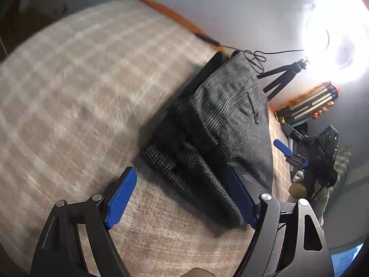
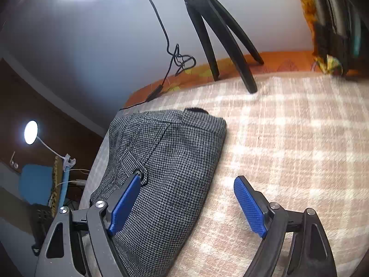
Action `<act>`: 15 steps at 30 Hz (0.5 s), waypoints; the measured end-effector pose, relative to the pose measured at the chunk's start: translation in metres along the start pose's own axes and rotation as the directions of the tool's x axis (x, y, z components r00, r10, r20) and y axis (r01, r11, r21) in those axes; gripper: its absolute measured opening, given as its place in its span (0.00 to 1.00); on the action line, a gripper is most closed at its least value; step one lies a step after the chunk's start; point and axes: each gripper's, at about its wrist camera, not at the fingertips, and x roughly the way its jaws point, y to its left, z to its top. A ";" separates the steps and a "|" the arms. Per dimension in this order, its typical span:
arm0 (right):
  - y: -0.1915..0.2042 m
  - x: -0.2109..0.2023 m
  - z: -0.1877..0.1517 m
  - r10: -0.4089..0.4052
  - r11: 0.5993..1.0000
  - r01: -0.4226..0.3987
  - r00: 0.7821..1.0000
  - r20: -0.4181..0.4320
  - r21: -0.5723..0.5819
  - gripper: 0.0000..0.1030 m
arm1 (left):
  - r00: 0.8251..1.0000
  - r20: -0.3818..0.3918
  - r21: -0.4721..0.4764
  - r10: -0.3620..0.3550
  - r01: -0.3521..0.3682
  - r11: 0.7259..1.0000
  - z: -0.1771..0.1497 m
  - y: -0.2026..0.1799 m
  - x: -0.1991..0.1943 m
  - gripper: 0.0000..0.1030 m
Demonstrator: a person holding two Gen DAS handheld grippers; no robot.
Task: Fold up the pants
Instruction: 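Grasp the folded shorts' edge with both grippers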
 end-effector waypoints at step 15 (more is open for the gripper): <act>-0.015 0.035 0.004 0.126 0.982 -0.127 0.992 0.011 0.136 0.84 | 0.990 0.139 -0.182 0.009 0.017 0.983 0.017 -0.013 0.024 0.83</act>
